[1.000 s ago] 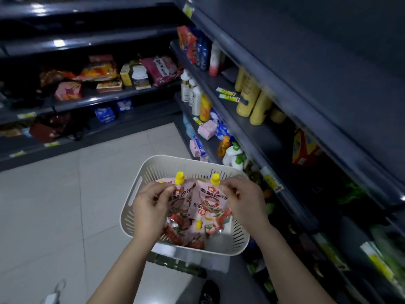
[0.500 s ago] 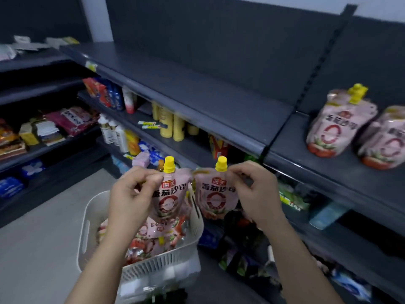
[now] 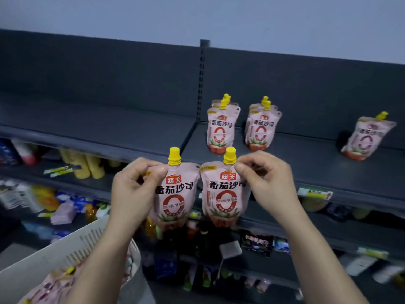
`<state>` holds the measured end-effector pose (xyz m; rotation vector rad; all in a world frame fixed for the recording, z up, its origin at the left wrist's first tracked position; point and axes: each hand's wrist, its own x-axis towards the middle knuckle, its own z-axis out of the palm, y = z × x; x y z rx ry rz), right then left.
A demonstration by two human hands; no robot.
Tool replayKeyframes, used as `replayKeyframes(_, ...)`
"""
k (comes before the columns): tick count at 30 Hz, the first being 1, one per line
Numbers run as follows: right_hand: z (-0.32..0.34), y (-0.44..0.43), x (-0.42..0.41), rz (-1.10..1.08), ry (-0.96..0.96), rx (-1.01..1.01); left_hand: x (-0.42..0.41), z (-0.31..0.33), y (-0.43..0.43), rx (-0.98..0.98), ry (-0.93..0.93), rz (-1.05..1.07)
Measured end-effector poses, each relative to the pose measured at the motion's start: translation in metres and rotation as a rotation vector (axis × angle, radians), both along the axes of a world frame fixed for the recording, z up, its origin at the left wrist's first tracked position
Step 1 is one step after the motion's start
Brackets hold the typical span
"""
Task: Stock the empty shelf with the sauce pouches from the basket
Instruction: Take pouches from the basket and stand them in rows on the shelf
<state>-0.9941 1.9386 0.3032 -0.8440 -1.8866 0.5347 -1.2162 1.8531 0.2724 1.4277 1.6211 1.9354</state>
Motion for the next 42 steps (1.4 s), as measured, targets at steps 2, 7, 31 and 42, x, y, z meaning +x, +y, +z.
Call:
replayKeyframes(2,0.007,0.012,0.023,-0.029,0.018,-0.009,0.02,0.008,0.019,0.013,0.006,-0.034)
replayKeyframes(7,0.023,0.046,0.075,-0.064,0.081,-0.055,0.069,0.021,0.068,0.015,-0.058,-0.117)
replayKeyframes(31,0.029,0.244,0.164,-0.264,0.068,-0.14,0.154,0.022,0.3,-0.088,-0.199,-0.297)
replayKeyframes(42,0.008,0.327,0.168,-0.369,0.052,-0.221,0.15,0.01,0.346,-0.133,-0.161,-0.31)
